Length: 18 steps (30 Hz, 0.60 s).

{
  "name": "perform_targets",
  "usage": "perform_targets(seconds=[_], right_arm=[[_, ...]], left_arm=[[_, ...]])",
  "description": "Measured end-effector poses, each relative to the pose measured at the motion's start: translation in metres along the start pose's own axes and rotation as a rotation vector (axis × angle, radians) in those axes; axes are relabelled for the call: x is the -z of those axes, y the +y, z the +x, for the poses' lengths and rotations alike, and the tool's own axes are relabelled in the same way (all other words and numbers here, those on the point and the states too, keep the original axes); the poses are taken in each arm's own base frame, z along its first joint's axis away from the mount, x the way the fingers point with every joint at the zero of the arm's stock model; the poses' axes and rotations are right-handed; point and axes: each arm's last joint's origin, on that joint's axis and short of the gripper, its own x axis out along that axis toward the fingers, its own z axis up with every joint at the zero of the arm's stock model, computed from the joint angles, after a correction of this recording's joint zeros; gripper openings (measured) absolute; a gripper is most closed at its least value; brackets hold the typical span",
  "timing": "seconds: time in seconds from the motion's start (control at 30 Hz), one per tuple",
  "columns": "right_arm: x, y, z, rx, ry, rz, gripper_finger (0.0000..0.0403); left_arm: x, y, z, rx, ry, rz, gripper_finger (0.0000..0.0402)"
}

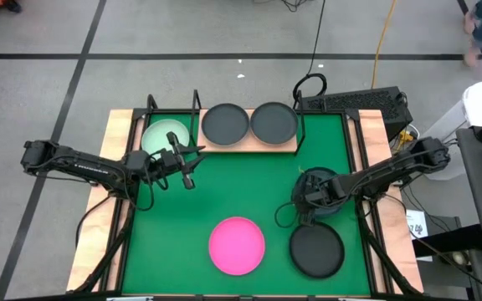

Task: Place and stack plates onto a shelf
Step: Stack the dark blue plate on top of the left black plate on the shelf

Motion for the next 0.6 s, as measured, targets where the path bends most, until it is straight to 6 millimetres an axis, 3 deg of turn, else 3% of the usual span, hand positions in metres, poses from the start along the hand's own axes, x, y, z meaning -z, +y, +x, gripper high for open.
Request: perform_targets(seconds=[0.17, 0.33, 0.47, 0.6], right_arm=[[0.004, 0.000, 0.011, 0.047, 0.078, 0.028, 0.0147], [0.006, -0.001, 0.013, 0.060, 0.103, 0.039, 0.0086], [0.005, -0.002, 0.005, 0.055, 0.074, 0.033, 0.0014], [-0.004, 0.000, -0.010, 0.009, 0.001, 0.031, 0.0005]], left_arm=[[0.000, 0.000, 0.000, 0.000, 0.000, -0.002, 0.0113], [0.000, 0.000, 0.000, 0.000, 0.000, -0.003, 0.0113], [0.000, 0.000, 0.000, 0.000, 0.000, -0.003, 0.0113], [0.000, 0.000, 0.000, -0.001, 0.000, -0.003, 0.0113]])
